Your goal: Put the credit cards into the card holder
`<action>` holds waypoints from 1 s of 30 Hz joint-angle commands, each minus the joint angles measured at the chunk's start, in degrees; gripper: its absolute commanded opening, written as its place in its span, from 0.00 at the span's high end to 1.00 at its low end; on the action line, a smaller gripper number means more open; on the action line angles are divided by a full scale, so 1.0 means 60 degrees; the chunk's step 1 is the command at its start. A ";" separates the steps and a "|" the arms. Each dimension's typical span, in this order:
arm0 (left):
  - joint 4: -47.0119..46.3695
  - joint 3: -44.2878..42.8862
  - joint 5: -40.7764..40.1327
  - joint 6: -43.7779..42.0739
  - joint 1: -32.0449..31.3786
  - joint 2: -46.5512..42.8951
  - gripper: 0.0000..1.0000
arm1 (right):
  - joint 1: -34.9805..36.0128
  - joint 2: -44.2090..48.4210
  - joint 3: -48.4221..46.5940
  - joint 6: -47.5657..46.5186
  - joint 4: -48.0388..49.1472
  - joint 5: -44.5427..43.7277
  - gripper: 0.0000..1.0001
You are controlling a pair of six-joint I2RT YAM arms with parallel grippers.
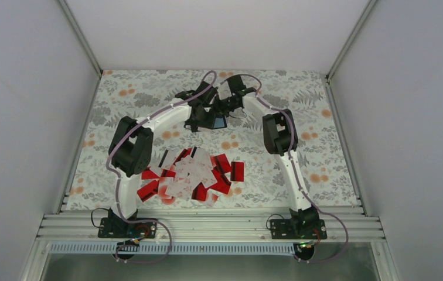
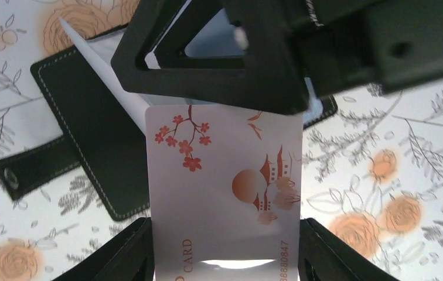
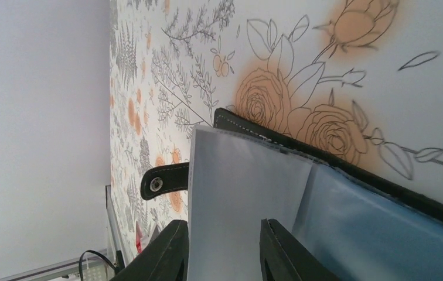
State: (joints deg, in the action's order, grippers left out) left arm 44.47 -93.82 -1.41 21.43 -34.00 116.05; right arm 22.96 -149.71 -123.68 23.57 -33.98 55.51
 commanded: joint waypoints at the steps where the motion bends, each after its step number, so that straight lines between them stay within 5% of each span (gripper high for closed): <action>1: -0.0105 -0.0661 0.0116 -0.0363 0.0325 0.0746 0.43 | -0.0080 0.0606 -0.0427 0.0248 -0.0123 0.0265 0.68; 18: 0.0196 -0.1806 0.0204 -0.0713 0.0902 0.1795 0.43 | -0.0531 0.0684 -0.0812 0.0495 -0.0294 0.0213 0.65; 30: 0.0210 -0.2493 0.0830 -0.0758 0.1213 0.2397 0.43 | -0.1242 0.2066 0.1590 0.0029 0.0099 0.0251 0.59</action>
State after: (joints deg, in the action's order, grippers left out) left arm 45.39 -107.11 2.33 17.91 -27.14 129.45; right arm 15.99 -141.38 -116.92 25.10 -34.98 55.51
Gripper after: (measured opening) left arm 0.569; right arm 0.420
